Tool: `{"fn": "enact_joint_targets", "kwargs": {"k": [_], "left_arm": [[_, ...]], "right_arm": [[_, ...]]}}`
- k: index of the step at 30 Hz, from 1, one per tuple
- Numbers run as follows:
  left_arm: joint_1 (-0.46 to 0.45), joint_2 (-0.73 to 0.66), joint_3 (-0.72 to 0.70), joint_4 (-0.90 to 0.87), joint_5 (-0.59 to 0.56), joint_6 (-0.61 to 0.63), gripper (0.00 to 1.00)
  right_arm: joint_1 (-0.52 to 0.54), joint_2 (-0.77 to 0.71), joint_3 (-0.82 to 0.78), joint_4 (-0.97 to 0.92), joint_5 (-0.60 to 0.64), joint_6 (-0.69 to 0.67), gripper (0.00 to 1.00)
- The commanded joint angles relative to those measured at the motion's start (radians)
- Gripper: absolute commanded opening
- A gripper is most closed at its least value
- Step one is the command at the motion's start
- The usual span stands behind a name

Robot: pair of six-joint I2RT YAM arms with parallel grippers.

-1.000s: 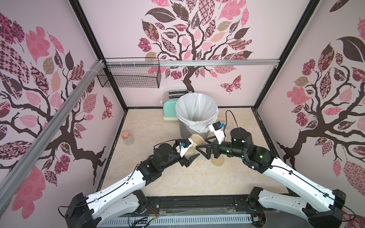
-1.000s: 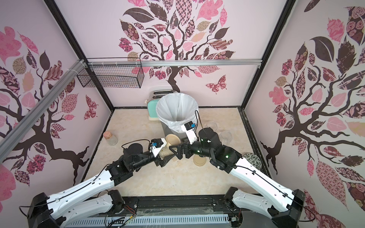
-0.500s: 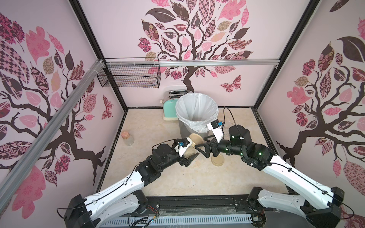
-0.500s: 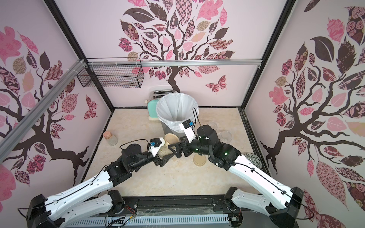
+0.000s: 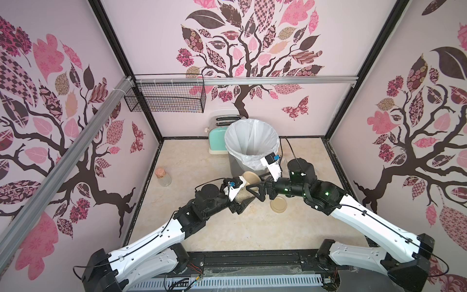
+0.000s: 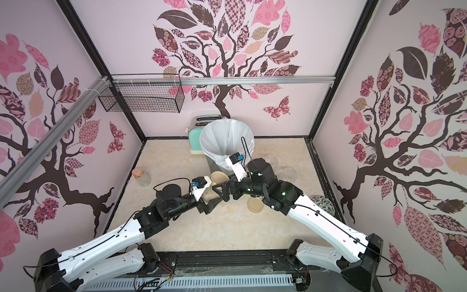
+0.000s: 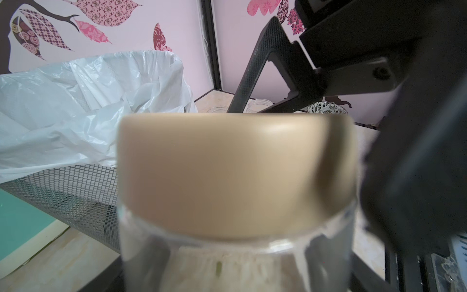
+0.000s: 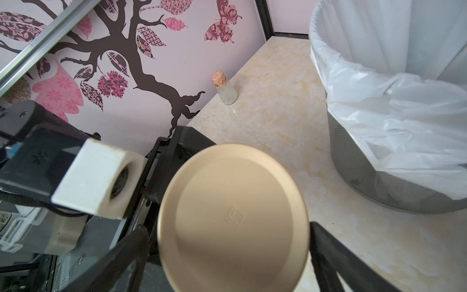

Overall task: Empty moldy rice from jars
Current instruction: Unscrew the lid from the jar.

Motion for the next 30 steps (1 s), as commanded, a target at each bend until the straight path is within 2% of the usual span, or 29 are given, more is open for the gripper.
{"fn": "enact_joint_targets", "kwargs": {"k": [1, 5, 10, 18, 26, 30], "left_arm": [[0.005, -0.012, 0.042, 0.105, 0.02, -0.006, 0.79], [0.004, -0.015, 0.044, 0.105, 0.024, -0.006, 0.79], [0.005, -0.022, 0.051, 0.098, 0.042, -0.008, 0.79], [0.006, -0.046, 0.067, 0.089, 0.096, -0.028, 0.79], [0.015, -0.082, 0.126, -0.004, 0.275, -0.07, 0.79], [0.016, -0.102, 0.147, -0.029, 0.342, -0.098, 0.78]], "right_arm": [[0.001, 0.001, 0.042, 0.025, -0.022, -0.021, 0.97], [0.0, 0.008, 0.037, 0.038, -0.04, -0.029, 0.93], [0.0, 0.011, 0.032, 0.051, -0.051, -0.048, 0.83], [0.001, -0.008, 0.016, 0.057, -0.085, -0.093, 0.81], [-0.012, -0.059, -0.038, 0.118, -0.184, -0.171, 0.79], [-0.016, -0.082, -0.046, 0.147, -0.313, -0.223, 0.81]]}}
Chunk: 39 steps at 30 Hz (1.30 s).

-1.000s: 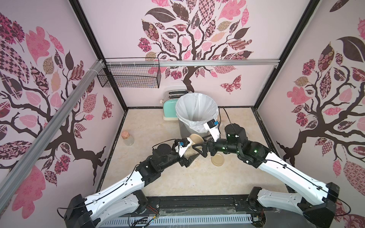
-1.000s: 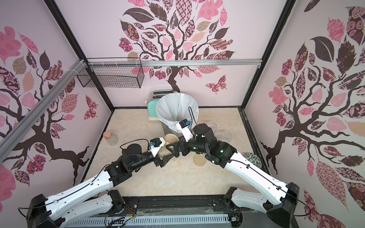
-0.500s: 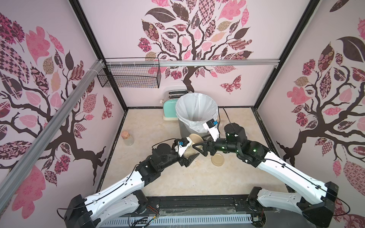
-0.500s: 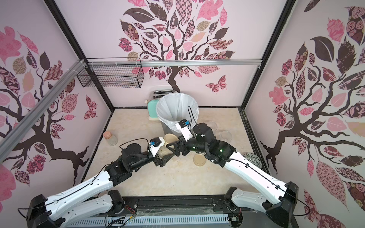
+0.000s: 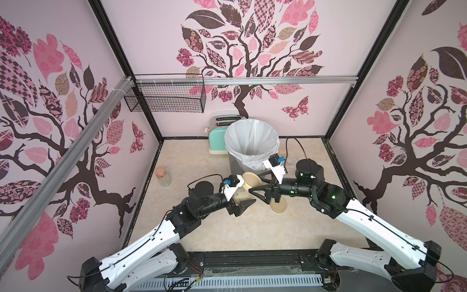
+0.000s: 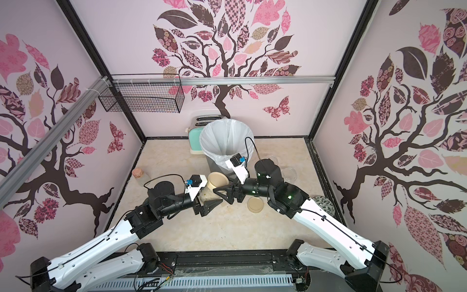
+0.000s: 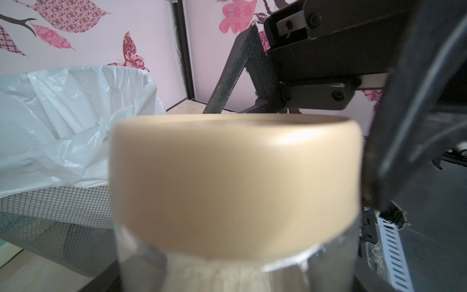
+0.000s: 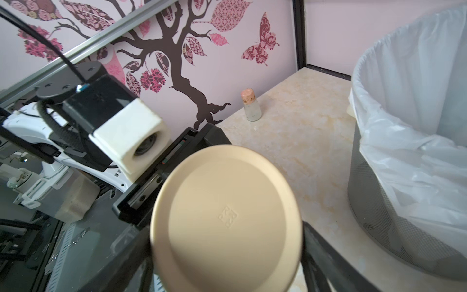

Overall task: Empty moldy rice from jars
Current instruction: Unscrew the lid from the jar.

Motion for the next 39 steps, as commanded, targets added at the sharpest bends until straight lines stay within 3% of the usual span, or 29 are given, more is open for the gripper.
{"fn": "enact_joint_targets", "kwargs": {"k": [1, 9, 22, 28, 32, 39], "left_arm": [[-0.007, -0.041, 0.065, 0.086, 0.16, -0.033, 0.79], [-0.004, -0.063, 0.101, 0.05, 0.241, -0.061, 0.79], [-0.004, -0.069, 0.121, 0.041, 0.267, -0.071, 0.79], [-0.003, -0.075, 0.115, 0.045, 0.245, -0.073, 0.78], [-0.002, -0.081, 0.11, 0.045, 0.211, -0.068, 0.76], [-0.003, -0.09, 0.097, 0.034, 0.154, -0.055, 0.76]], "right_arm": [[0.004, -0.013, -0.011, 0.053, -0.173, -0.083, 0.81], [0.001, -0.01, 0.004, 0.016, -0.298, -0.148, 0.81], [-0.004, -0.004, 0.036, -0.034, -0.376, -0.243, 0.83], [-0.005, -0.002, 0.041, -0.04, -0.363, -0.246, 0.84], [-0.005, -0.016, 0.034, -0.033, -0.3, -0.226, 0.99], [-0.005, -0.05, 0.024, -0.027, -0.213, -0.187, 0.99]]}}
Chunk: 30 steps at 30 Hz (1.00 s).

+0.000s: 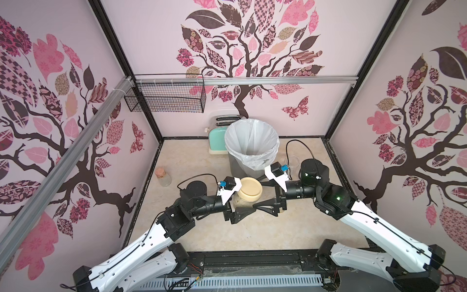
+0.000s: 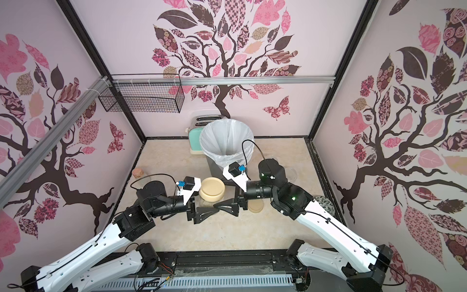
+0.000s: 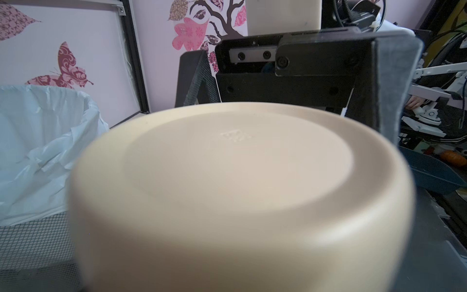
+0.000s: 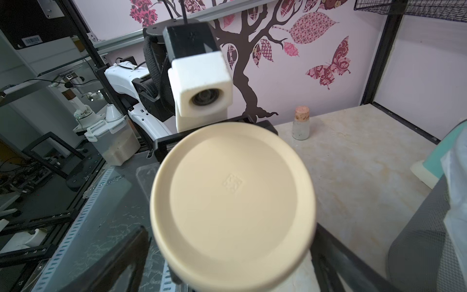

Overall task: Empty moldy rice from jars
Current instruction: Unscrew the lid from the jar.

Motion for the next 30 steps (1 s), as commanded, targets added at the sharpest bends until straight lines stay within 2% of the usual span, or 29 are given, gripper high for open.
{"fn": "enact_joint_targets", "kwargs": {"k": [1, 18, 22, 30], "left_arm": [[0.0, -0.027, 0.036, 0.104, -0.03, 0.011, 0.76], [0.004, -0.036, 0.03, 0.088, -0.086, 0.037, 0.76], [0.005, -0.019, 0.036, 0.047, -0.124, 0.072, 0.76], [0.003, 0.022, 0.02, 0.086, -0.246, 0.111, 0.75]], "right_arm": [[0.005, -0.026, 0.009, -0.011, 0.041, 0.026, 1.0], [0.004, -0.128, 0.03, -0.164, 0.246, 0.104, 1.0], [0.006, -0.102, 0.052, -0.15, 0.27, 0.161, 0.99], [0.007, -0.02, 0.117, -0.127, 0.34, 0.238, 0.99]]}}
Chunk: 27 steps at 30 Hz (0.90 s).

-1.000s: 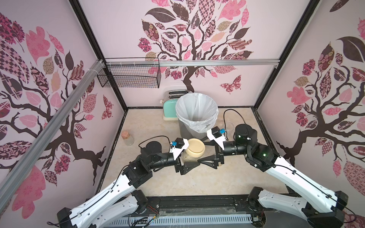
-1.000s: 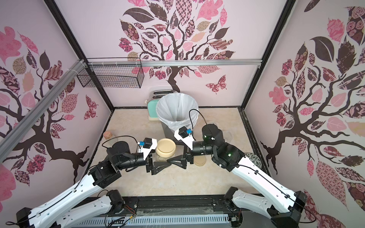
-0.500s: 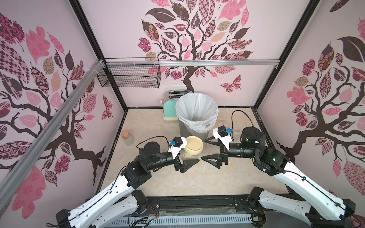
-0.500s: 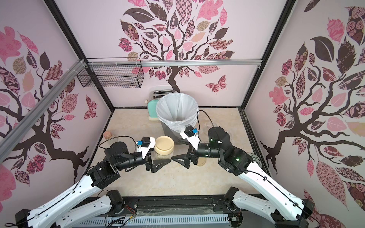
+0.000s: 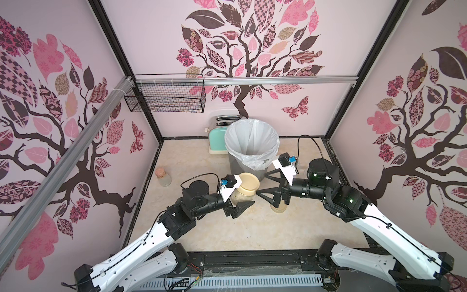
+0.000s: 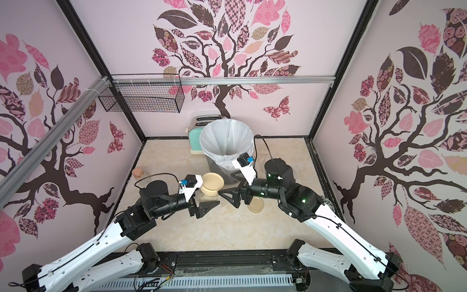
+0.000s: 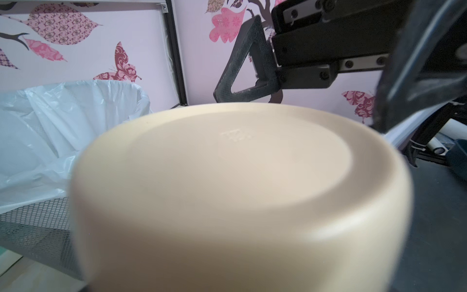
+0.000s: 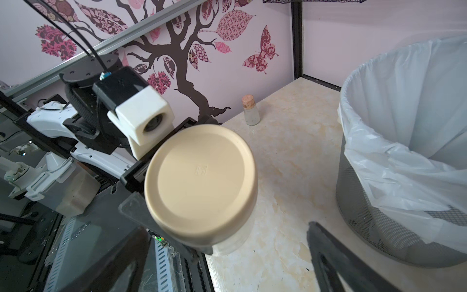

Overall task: Empty moldy rice from jars
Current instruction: Unscrew the lid from the jar.

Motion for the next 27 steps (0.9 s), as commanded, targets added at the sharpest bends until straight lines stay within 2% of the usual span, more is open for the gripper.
{"fn": "enact_joint_targets", "kwargs": {"k": [1, 9, 20, 27], "left_arm": [[0.004, -0.003, 0.018, 0.129, -0.068, 0.028, 0.75], [0.003, 0.031, 0.015, 0.183, -0.132, 0.04, 0.75], [0.003, 0.039, 0.009, 0.205, -0.139, 0.03, 0.75], [0.003, 0.038, 0.006, 0.212, -0.137, 0.026, 0.75]], "right_arm": [[0.007, 0.014, 0.041, 0.02, 0.043, 0.052, 1.0], [0.036, 0.062, 0.081, 0.027, 0.079, 0.066, 0.99], [0.063, 0.104, 0.095, 0.028, 0.154, 0.048, 0.99], [0.087, 0.136, 0.113, 0.043, 0.157, 0.04, 1.0]]}}
